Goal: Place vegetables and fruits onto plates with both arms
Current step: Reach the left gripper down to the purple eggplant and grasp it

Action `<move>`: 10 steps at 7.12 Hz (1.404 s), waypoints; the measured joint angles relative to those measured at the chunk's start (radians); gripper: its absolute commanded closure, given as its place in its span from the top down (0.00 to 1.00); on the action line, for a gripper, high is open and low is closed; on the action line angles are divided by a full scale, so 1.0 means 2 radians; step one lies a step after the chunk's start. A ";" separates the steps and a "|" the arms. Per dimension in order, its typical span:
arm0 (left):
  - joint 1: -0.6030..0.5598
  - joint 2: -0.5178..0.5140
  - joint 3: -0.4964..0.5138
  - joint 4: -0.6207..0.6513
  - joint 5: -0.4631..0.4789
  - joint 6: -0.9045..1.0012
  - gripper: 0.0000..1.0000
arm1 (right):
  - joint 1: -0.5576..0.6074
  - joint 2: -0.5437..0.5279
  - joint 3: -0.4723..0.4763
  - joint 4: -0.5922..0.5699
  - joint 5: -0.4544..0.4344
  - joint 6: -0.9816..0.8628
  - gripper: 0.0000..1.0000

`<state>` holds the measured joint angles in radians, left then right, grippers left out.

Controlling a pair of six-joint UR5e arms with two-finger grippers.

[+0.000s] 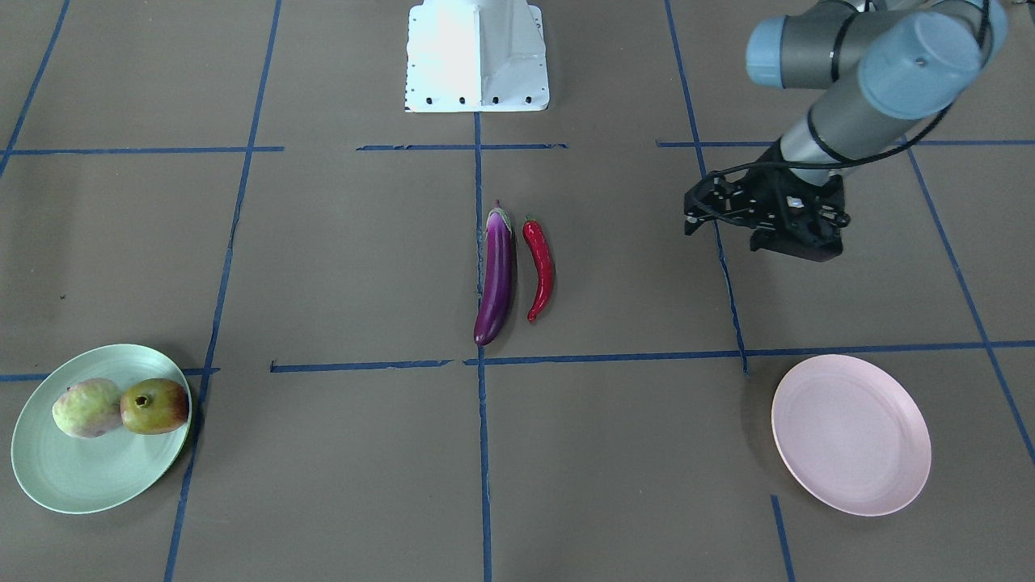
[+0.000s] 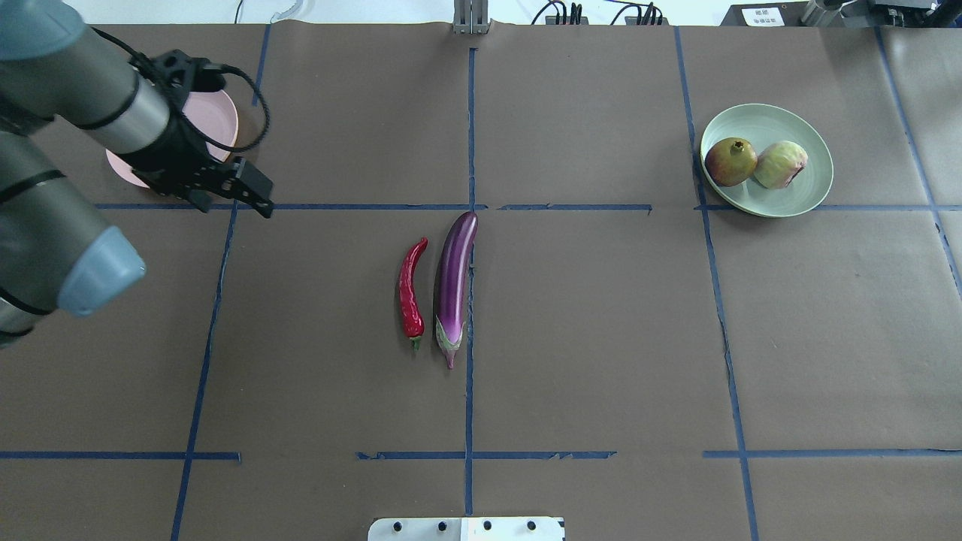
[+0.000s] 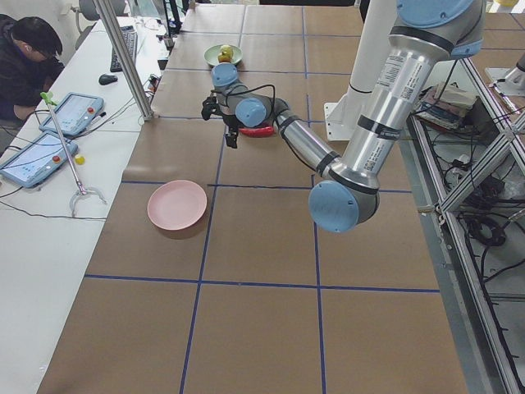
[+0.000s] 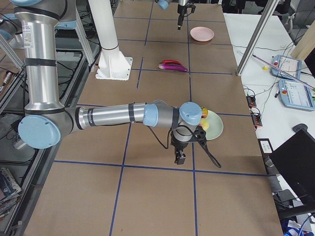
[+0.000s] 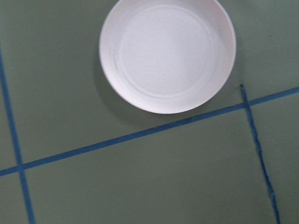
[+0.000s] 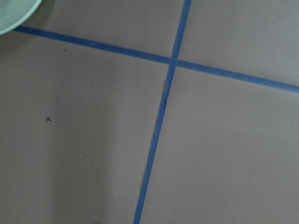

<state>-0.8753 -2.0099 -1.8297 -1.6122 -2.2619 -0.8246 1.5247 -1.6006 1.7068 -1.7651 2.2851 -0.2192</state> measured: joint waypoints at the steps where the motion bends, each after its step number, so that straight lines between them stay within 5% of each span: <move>1: 0.041 -0.032 0.012 0.000 0.043 -0.061 1.00 | 0.002 -0.014 0.001 0.010 0.001 0.001 1.00; 4: 0.131 -0.151 0.109 -0.006 0.139 -0.172 1.00 | 0.003 -0.026 0.007 0.017 0.001 0.010 1.00; 7: 0.195 -0.185 0.154 -0.010 0.214 -0.220 0.98 | 0.003 -0.030 0.009 0.017 0.000 0.012 1.00; 8: 0.206 -0.187 0.167 -0.017 0.228 -0.224 0.88 | 0.003 -0.031 0.010 0.017 0.000 0.012 1.00; 10: 0.218 -0.190 0.201 -0.054 0.245 -0.231 0.22 | 0.003 -0.032 0.010 0.017 0.000 0.011 1.00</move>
<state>-0.4396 -2.3903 -1.4282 -1.7210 -1.7727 -1.2875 1.5309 -1.6641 1.7270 -1.7303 2.2856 -0.1980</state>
